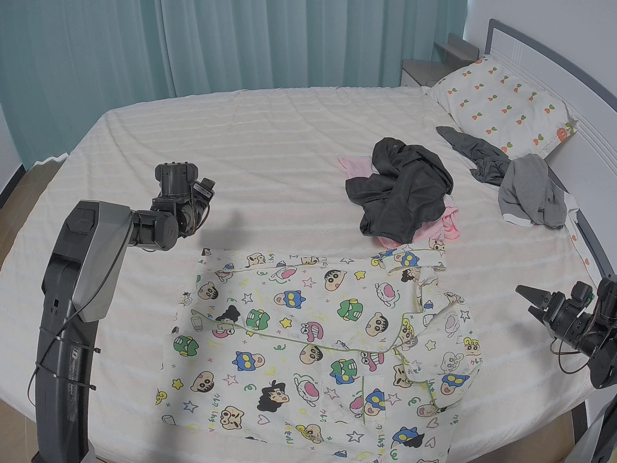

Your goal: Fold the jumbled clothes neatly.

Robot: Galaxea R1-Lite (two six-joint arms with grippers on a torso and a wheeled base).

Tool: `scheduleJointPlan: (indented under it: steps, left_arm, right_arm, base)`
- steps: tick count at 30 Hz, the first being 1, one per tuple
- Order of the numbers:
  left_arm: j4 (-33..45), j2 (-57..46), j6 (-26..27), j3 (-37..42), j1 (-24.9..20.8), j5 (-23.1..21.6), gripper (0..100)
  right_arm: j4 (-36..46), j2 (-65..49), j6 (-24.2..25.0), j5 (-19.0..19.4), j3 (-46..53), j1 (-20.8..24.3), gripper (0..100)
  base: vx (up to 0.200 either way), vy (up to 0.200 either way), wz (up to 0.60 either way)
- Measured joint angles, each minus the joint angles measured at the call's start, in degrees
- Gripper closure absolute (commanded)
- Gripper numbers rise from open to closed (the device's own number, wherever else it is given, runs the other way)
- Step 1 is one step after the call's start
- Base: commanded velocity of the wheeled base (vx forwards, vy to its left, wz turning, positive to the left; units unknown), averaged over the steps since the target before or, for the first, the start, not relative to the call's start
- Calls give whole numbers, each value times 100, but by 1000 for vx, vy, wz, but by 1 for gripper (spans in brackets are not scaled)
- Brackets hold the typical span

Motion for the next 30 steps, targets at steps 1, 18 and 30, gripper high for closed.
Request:
scheduleJointPlan:
  steps: [1, 18, 30]
  left_arm:
    - [71, -44, -5, 44, 2, -61, 0]
    - [402, -990, 11, 1905, -1037, -485, 0]
    - [399, -684, 6, 1905, -1337, -397, 0]
  right_arm:
    - [0, 0, 0, 0, 0, 2, 0]
    - [2, -2, 5, 6, 74, -33, 0]
    - [0, -4, 5, 6, 78, -35, 0]
  base:
    - [0, 0, 0]
    - [0, 0, 0]
    - [0, 0, 0]
